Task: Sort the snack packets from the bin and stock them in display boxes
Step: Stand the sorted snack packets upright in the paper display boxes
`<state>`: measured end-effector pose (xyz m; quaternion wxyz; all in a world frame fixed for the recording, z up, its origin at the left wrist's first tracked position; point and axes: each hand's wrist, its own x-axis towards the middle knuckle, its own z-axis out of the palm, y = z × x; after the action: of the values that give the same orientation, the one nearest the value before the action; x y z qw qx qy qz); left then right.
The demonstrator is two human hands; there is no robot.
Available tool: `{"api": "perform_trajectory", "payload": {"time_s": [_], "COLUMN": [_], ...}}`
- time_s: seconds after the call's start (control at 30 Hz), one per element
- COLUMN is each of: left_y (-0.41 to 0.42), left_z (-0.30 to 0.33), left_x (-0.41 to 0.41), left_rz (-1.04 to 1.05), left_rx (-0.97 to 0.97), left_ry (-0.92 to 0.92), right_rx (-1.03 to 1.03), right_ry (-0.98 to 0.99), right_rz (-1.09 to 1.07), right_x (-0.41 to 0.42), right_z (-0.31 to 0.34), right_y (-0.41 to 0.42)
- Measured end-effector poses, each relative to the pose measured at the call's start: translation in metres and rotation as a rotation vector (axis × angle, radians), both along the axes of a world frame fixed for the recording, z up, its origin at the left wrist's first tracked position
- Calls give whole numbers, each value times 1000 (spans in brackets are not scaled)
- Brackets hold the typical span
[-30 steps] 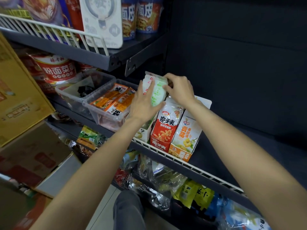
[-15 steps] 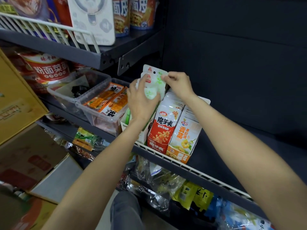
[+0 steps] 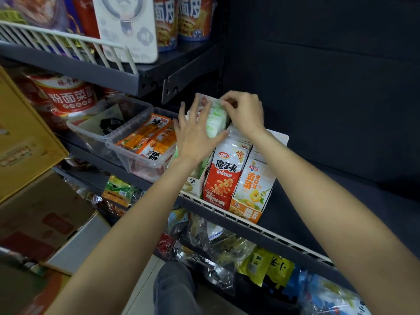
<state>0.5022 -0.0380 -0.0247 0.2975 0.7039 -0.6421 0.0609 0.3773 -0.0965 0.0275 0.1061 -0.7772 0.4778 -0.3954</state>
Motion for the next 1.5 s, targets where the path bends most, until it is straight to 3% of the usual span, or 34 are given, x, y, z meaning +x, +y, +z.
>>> {"api": "perform_trajectory", "payload": {"time_s": [0.13, 0.3, 0.43, 0.57, 0.7, 0.87, 1.1, 1.23, 1.33, 1.43, 1.5], "left_y": [-3, 11, 14, 13, 14, 17, 1, 7, 24, 44, 60], "left_z": [1, -11, -14, -9, -5, -8, -12, -14, -20, -29, -36], "left_x": [4, 17, 20, 22, 22, 21, 16, 13, 15, 22, 27], "left_rz": [-70, -127, -125, -95, -115, -163, -161, -200, -264, -288, -271], "left_rx": [-47, -291, -321, -244, -138, -167, -67, -127, -196, -217, -260], "left_ry": [-9, -6, -79, -215, -214, -164, -169, -94, 95, 216, 148], "right_rx": [-12, 77, -128, -159, -98, -45, -92, -37, -68, -118, -183], "right_ry": [327, 162, 493, 591, 444, 210, 368, 138, 9, 56, 100], "right_rz": [-22, 96, 36, 7, -58, -10, -48, 87, 134, 167, 186], "right_x": [-2, -8, -1, 8, 6, -6, -1, -11, -18, -20, -20], "right_z": [-3, -2, -1, -2, -1, -1, -11, -8, -10, -19, -25], "right_y": [2, 1, -1, 3, 2, 2, -8, 3, 21, 39, 50]}}
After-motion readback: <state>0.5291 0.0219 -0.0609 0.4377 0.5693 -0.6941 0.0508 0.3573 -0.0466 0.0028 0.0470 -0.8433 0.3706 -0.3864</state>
